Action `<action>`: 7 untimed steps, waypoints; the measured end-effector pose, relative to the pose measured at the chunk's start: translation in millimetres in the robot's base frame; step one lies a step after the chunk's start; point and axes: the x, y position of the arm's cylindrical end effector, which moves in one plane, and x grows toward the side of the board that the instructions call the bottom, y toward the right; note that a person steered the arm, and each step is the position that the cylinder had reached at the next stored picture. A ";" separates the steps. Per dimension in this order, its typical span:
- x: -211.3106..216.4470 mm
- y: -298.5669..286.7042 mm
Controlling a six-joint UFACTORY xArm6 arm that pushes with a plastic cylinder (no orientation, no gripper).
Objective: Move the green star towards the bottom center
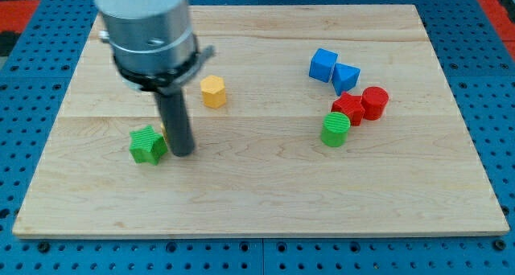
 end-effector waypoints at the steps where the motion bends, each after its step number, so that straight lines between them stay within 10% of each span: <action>1: -21.4 -41.1; 7: -14.9 -107.1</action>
